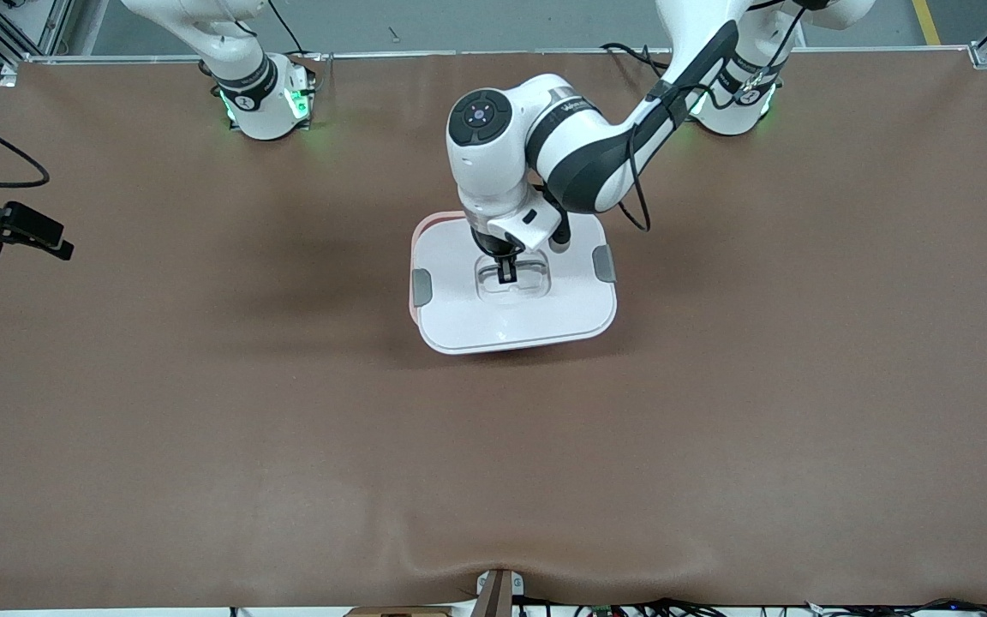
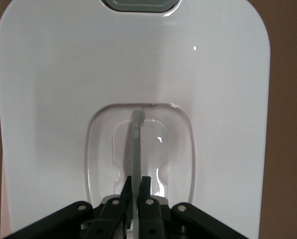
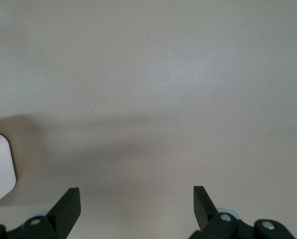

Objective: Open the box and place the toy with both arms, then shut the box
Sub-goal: 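Carry the lid over the box and lower it with the left gripper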

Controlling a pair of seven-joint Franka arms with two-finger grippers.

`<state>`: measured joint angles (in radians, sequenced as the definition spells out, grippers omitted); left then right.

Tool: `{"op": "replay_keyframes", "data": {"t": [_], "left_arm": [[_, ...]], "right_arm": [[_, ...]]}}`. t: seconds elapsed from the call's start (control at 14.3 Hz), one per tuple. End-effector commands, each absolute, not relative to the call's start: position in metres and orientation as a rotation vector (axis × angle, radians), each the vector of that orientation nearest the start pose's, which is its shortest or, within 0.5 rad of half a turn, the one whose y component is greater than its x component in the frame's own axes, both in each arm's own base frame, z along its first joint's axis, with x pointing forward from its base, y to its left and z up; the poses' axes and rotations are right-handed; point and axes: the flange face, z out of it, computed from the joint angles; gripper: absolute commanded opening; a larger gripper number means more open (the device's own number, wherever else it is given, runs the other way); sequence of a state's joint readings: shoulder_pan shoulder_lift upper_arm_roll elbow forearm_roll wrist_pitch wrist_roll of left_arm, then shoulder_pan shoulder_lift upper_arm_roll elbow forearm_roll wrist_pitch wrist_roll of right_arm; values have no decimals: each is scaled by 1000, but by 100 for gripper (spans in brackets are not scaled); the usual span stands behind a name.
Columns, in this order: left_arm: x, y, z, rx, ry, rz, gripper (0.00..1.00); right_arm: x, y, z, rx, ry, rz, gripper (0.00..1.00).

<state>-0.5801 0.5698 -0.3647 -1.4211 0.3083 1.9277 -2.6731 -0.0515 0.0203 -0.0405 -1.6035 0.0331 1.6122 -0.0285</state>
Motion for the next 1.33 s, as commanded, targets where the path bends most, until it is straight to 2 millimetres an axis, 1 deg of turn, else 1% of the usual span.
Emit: {"op": "replay_keyframes", "data": {"t": [0.0, 0.21, 0.35, 0.49, 0.63, 0.77, 0.84, 0.98, 1.26], "left_arm": [[465, -534, 382, 2091, 2308, 183, 0], [463, -536, 382, 2076, 2316, 184, 0], [464, -535, 381, 2062, 2312, 230, 0], [459, -540, 381, 2069, 2303, 234, 0], [455, -540, 382, 2076, 2299, 238, 0], [444, -545, 374, 2110, 2290, 244, 0], [441, -546, 372, 2119, 2284, 244, 0], [434, -550, 369, 2136, 2277, 246, 0], [426, -555, 367, 2152, 2266, 245, 0]], "right_arm": [[558, -42, 606, -3092, 80, -7, 100], [558, -43, 606, -3092, 82, -7, 100], [558, -43, 606, -3094, 73, -9, 100], [558, -43, 605, -3095, 68, -5, 100], [559, -43, 604, -3098, -12, -9, 100], [559, -46, 602, -3100, -65, -12, 100], [559, -46, 602, -3106, -75, -9, 100], [560, -46, 601, -3105, -163, -21, 100], [562, -49, 597, -3106, -199, -29, 100]]}}
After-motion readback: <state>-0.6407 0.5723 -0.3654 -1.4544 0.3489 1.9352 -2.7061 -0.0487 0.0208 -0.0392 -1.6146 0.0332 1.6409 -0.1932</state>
